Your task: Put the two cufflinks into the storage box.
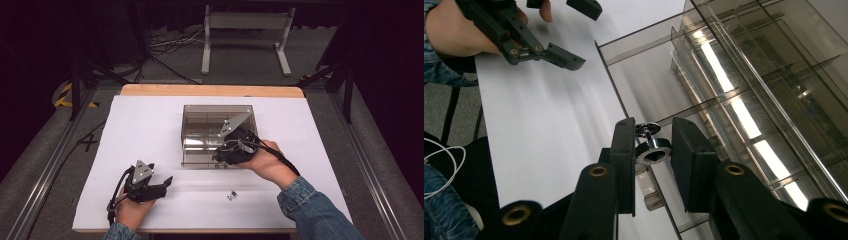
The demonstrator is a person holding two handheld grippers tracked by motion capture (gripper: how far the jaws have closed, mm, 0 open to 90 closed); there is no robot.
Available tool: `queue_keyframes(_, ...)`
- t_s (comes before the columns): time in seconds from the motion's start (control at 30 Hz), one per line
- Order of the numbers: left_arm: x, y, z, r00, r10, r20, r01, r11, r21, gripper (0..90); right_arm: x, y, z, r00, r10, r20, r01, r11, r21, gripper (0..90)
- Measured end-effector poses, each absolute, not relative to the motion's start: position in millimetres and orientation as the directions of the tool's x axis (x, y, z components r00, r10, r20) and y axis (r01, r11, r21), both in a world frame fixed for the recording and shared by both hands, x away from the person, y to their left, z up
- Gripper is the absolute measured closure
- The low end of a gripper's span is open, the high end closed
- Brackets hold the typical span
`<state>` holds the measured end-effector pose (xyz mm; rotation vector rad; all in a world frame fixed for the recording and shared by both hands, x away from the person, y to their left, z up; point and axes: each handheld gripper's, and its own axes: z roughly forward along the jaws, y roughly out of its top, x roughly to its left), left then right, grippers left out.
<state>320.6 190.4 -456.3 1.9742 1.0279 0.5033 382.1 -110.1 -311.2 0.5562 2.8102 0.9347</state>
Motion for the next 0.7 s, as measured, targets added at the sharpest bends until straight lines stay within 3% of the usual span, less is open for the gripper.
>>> queue_keyframes(0.7, 321, 191, -456, 0.584, 0.811, -0.027, 0.477, -0.316, 0.82, 21.4, 401, -106, -322, -0.897, 0.443, 0.0, 0.361, 0.731, 0.579, 72.4)
